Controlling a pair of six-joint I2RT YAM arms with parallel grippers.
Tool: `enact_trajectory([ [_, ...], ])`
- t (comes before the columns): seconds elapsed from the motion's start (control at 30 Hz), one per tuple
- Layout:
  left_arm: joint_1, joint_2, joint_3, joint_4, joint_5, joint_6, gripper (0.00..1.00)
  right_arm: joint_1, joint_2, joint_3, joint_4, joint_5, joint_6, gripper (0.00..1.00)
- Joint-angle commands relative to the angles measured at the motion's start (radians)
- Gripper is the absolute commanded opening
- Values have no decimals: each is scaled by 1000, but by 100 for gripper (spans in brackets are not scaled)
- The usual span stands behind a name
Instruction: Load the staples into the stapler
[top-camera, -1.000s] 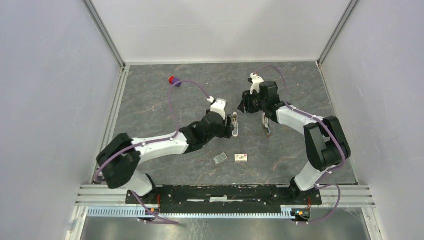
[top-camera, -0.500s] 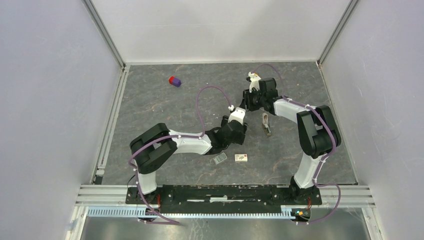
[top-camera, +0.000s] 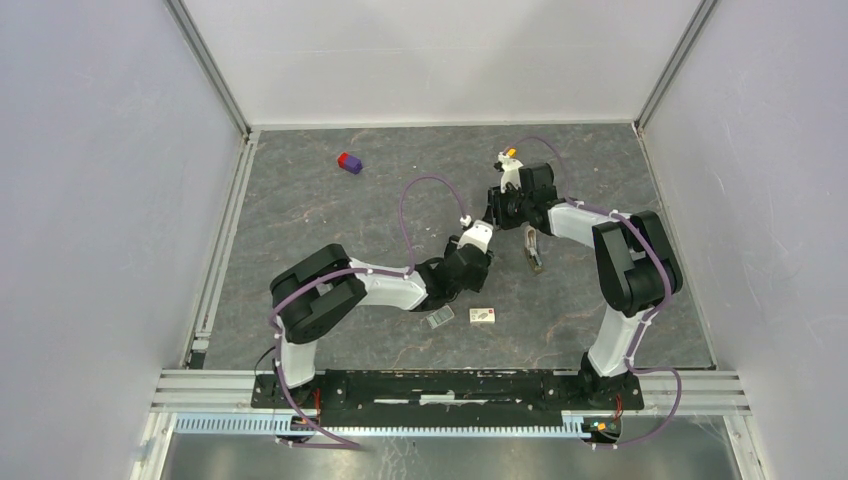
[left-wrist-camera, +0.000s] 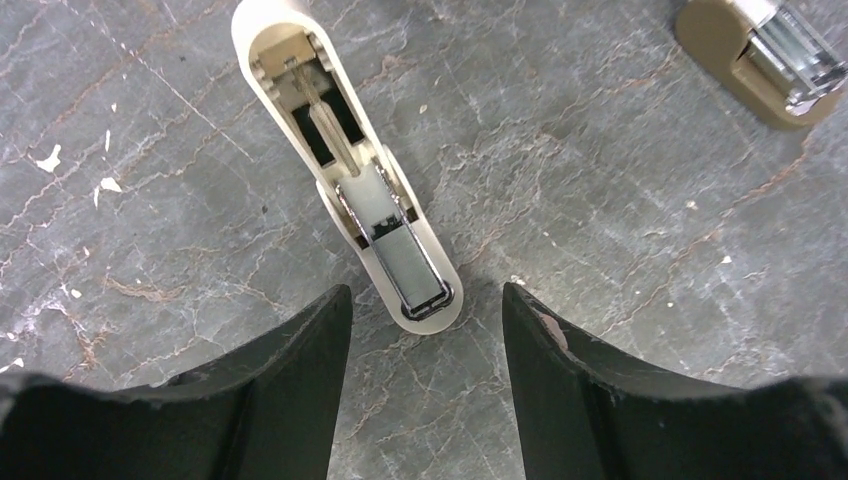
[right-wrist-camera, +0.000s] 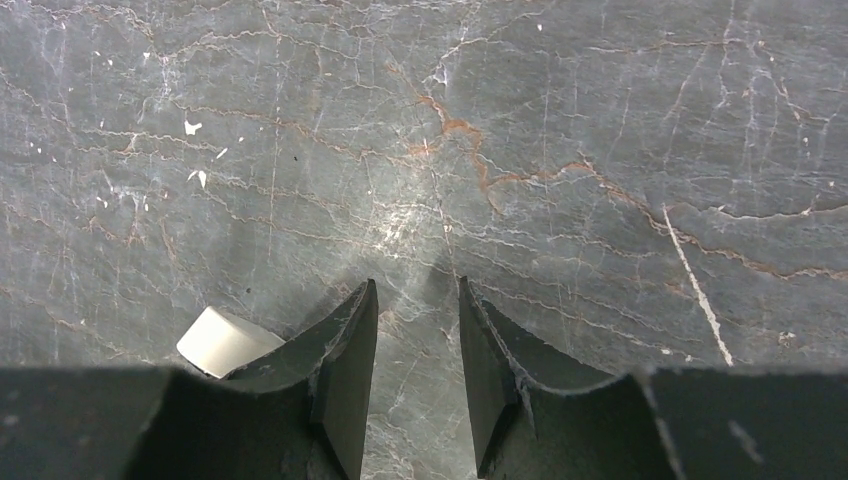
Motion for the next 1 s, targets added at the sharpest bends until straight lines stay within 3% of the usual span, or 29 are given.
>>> enact_trajectory([
  [0.0, 0, 15, -11, 34, -43, 30, 64, -3, -40, -13, 48, -16, -1, 42],
  [0.27, 31, -7, -63, 86, -14, 25, 45, -4, -45, -65, 109, -60, 4, 42],
  [0.5, 51, -34, -99, 137, 23, 57, 35, -4, -34, -50, 115, -67, -14, 42],
  [0.97, 79, -56, -153, 212, 92, 121, 33, -4, 62, 33, 149, -197, -3, 42],
])
